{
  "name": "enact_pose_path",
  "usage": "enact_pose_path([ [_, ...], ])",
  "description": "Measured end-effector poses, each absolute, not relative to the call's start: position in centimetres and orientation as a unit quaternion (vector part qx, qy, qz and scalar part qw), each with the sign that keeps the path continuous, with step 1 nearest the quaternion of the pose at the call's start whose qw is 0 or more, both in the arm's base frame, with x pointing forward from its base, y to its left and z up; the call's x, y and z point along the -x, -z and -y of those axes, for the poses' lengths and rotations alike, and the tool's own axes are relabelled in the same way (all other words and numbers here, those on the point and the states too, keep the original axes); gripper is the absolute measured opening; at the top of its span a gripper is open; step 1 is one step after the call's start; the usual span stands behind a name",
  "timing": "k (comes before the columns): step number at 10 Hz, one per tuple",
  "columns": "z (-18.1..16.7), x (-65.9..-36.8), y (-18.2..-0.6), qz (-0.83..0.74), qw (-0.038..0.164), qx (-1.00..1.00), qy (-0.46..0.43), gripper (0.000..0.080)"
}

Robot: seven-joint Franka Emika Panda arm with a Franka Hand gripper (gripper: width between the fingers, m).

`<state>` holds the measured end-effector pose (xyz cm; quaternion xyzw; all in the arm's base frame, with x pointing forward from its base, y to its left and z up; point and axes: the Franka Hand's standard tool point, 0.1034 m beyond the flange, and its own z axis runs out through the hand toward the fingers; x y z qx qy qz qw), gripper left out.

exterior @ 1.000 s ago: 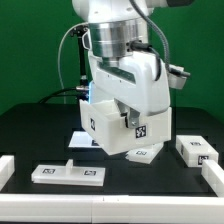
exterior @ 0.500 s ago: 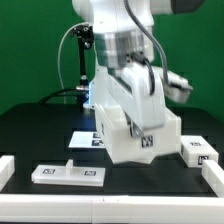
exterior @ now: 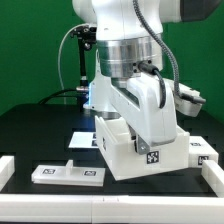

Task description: Assemble cabinet

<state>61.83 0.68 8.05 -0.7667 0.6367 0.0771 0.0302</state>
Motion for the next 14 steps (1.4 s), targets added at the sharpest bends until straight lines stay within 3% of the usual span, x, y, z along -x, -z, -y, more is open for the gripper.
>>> enact_pose_path([
  [4, -4.3, -65.6, -6.1, -0.660, 0.023, 0.748, -0.072, 0.0089],
  [8, -4.2, -65.3, -5.8, -0.655, 0.020, 0.752, -0.073, 0.0089],
  [10, -5.7, -65.4, -4.4, -0.657, 0.011, 0.749, -0.079, 0.0089],
  [14, -5.8, -65.7, -4.3, -0.660, -0.006, 0.747, -0.079, 0.0090],
])
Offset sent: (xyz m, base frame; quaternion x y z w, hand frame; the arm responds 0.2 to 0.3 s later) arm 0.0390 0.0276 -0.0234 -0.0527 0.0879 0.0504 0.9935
